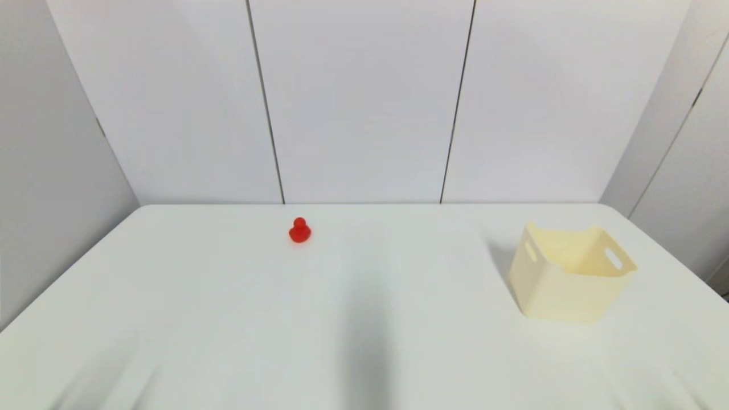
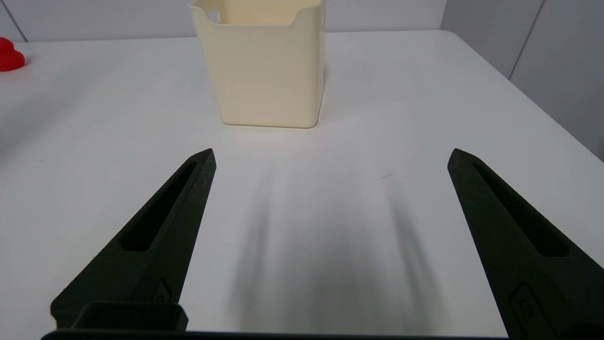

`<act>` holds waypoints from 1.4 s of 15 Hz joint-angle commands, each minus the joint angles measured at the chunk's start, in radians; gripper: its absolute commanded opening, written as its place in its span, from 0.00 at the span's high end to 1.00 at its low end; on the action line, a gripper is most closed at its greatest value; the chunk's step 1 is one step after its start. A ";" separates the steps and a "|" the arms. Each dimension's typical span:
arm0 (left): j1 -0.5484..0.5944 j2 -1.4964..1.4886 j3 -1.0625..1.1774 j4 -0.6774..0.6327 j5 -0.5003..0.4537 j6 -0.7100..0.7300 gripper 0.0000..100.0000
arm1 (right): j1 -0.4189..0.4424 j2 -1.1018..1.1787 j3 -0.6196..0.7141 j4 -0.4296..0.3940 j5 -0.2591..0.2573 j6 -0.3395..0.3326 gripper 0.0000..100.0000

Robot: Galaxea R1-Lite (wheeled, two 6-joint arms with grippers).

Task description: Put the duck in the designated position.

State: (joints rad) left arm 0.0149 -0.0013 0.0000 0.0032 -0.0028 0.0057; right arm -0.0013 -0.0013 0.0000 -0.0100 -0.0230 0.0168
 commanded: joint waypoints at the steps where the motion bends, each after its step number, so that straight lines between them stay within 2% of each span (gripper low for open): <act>1: 0.000 0.001 0.000 0.000 0.000 0.000 0.00 | 0.000 0.001 0.000 -0.001 0.000 0.000 0.00; 21: 0.000 0.001 0.000 0.000 0.000 0.000 0.00 | 0.000 0.001 0.000 -0.001 0.000 0.000 0.00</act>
State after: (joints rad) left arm 0.0149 -0.0013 0.0000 0.0032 -0.0032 0.0066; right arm -0.0013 -0.0013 0.0000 -0.0100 -0.0230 0.0168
